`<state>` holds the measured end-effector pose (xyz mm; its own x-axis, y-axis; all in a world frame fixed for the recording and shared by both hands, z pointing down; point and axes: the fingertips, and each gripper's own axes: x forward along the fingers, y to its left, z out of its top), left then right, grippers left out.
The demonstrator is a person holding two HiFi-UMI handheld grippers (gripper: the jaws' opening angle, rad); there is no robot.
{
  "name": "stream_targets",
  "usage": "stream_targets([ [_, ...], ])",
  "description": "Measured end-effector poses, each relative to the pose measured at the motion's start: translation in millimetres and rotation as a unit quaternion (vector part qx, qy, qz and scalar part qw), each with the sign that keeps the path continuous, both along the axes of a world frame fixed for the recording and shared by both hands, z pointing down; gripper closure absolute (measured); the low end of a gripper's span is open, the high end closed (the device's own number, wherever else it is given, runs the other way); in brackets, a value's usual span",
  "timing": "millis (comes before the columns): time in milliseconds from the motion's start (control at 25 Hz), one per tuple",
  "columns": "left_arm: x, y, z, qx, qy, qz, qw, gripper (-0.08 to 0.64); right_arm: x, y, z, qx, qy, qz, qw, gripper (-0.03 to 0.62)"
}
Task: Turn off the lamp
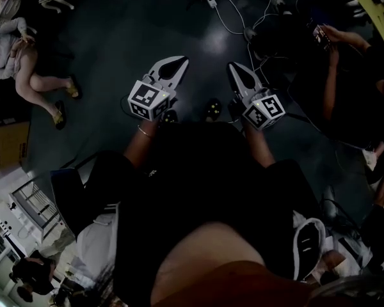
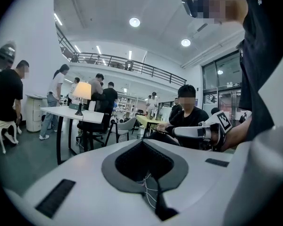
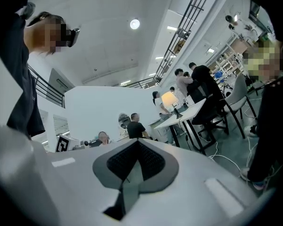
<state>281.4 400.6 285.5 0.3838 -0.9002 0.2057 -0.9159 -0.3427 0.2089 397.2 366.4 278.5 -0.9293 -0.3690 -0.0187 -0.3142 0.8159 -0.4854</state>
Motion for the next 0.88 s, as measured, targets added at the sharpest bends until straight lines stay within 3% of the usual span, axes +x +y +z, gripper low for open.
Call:
stream_targets([
  [400,24.0,-27.6,11.6,-0.007,0.019,0.004,0.9998,0.554,27.3,-14.1,-1.5,-0.001,-0.022,-0.009,1.0,0.592],
  [600,43.2,-44.5,14.9,-0.005,0.002,0.007,1.0,0.554,46.5,-32.3,7.9,-0.01,-0.018,-0.011,1.0,0.592],
  [880,37.7,-54.0,6.1,0.003,-0.006,-0.035,0.9994,0.554,42.1,-55.6,7.7,-0.007,-0.026,-0.043,0.999,0.592],
])
